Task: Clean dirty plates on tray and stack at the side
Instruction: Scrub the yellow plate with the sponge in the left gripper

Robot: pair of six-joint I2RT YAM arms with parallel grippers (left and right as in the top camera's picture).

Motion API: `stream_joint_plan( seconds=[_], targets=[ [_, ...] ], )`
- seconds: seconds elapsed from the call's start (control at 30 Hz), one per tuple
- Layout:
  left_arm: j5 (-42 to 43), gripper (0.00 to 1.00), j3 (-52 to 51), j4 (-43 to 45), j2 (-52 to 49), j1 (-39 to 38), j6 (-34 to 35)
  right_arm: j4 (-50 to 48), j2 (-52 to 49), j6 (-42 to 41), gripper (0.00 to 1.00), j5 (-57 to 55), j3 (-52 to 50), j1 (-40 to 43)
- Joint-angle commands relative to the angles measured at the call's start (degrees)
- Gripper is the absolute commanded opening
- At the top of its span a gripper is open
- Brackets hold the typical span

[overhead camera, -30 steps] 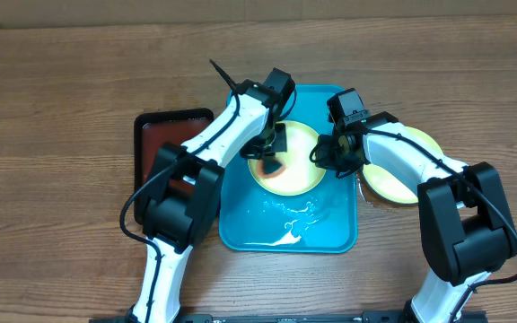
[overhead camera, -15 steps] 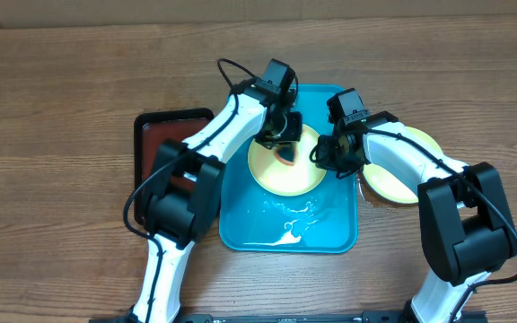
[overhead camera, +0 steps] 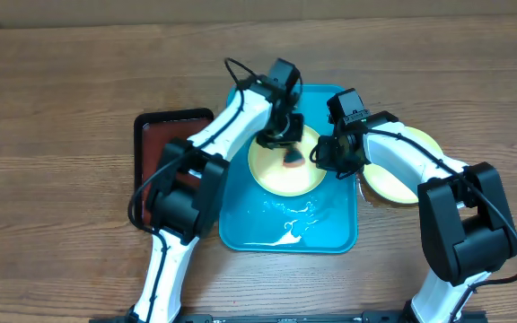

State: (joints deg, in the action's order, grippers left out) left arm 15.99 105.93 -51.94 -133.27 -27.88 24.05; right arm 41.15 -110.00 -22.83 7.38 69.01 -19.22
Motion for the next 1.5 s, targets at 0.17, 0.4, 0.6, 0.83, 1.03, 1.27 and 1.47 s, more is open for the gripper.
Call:
stream_joint_plan(
  seconds=[0.17,0.4,0.6,0.83,1.03,1.27,1.47],
  targets=[
    [-19.12,0.04,6.1,-9.38,-1.95,2.54,-2.89,1.7,-1.53,0.59,0.04,-1.29,-1.2,-0.33],
    [-7.5,0.04,4.57,-5.73,-2.54,0.0,-2.91,1.6,-1.53,0.59,0.04,-1.31,-1.2,-0.33],
    [10.75,0.04,4.0,4.13,-6.27,-2.16,-2.58,1.64,-1.53,0.59,0.04,-1.29,-1.2,-0.33],
    [21.59,0.04,4.26,3.69,-8.83,-2.67,-2.25,1.42,-1.53,0.59,0.04,-1.31,-1.2,-0.33],
    [20.63,0.04,4.5,-2.58,-7.17,-2.62,-3.13,1.11,-1.53,0.59,0.04,-1.29,-1.2,-0.33],
    [3.63,0.04,4.48,-12.63,-6.01,-2.47,-0.68,1.33,-1.53,0.59,0.04,-1.29,-1.2,-0.33],
    [-21.75,0.04,4.48,-19.08,-2.58,-2.49,8.68,1.2,-1.53,0.59,0.04,-1.29,-1.18,-0.33]
  ],
)
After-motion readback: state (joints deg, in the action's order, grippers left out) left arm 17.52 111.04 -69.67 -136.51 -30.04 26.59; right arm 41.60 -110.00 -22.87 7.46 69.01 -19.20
